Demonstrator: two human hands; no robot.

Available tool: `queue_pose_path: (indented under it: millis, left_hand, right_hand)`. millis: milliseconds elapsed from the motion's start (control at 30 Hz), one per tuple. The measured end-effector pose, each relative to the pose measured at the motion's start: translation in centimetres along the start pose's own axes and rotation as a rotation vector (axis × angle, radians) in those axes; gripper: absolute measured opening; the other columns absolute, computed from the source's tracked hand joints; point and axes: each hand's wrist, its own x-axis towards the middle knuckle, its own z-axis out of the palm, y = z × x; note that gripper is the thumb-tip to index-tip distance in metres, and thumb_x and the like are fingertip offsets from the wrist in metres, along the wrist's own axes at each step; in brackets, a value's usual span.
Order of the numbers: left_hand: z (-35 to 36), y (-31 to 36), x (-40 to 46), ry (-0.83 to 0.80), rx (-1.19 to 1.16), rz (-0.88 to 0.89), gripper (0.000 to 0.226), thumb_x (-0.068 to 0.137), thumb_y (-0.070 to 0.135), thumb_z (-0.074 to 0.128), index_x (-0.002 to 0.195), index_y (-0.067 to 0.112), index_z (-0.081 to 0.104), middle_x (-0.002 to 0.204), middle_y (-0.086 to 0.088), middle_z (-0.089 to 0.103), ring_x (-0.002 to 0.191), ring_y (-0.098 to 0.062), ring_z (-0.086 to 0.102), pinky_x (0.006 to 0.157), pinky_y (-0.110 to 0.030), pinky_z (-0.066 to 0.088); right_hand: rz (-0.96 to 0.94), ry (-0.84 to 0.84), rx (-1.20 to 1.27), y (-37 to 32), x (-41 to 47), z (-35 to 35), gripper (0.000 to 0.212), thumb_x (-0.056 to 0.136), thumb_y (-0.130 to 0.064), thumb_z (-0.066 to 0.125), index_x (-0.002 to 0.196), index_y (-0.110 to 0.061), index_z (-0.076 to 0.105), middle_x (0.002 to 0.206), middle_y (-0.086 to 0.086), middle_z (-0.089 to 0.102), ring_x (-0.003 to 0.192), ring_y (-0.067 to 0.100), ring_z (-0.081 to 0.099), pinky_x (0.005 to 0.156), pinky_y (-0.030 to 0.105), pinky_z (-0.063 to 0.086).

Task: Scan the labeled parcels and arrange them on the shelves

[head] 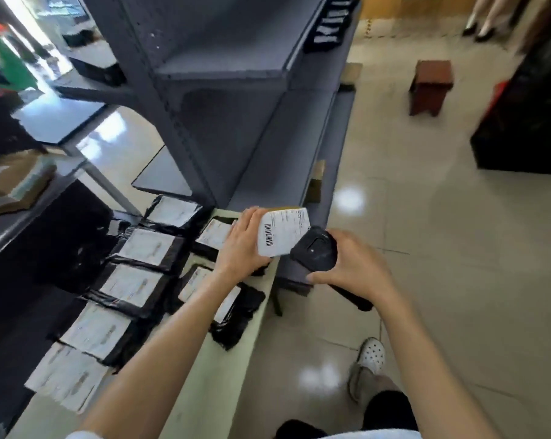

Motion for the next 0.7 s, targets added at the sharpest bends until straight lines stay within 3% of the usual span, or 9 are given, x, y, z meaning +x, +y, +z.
queue_pose_path:
  millis: [200, 533, 700]
  left_hand:
    - [6.8, 7.8, 11.8, -0.063, -0.040, 0.153, 0.090, 0.059, 0.027, 0.082, 0.137, 0.018, 0.038, 0.138, 0.000, 0.043, 0.124, -0.020, 0.044, 0.094, -0.037, 0.046]
    - [18.6, 22.5, 32.5, -0.091, -0.072, 0.266, 0.092, 0.054, 0.021, 0.084, 0.133, 0.024, 0.036, 0.132, 0.005, 0.043, 0.118, -0.019, 0.046, 0.087, -0.039, 0.049]
    - [21.9, 26.0, 40.5, -0.110, -0.079, 0.295, 0.094, 0.054, 0.023, 0.085, 0.133, 0.028, 0.033, 0.133, 0.008, 0.041, 0.119, -0.018, 0.045, 0.084, -0.042, 0.051]
  right_hand:
    - [0.177, 0.096, 0.031, 9.4, 2.5, -6.7, 0.078, 0.058, -0.058, 0.080, 0.125, -0.029, 0.053, 0.117, -0.007, 0.061, 0.103, 0.022, 0.062, 0.081, 0.040, 0.054]
    - [0.343, 0.247, 0.031, 26.2, 10.9, -22.3, 0.081, 0.061, -0.056, 0.082, 0.131, -0.030, 0.049, 0.123, -0.008, 0.058, 0.105, 0.023, 0.062, 0.085, 0.040, 0.052]
    - [0.371, 0.276, 0.054, 31.6, 15.6, -27.1, 0.081, 0.062, -0.057, 0.082, 0.131, -0.032, 0.048, 0.123, -0.009, 0.057, 0.105, 0.022, 0.060, 0.084, 0.038, 0.050]
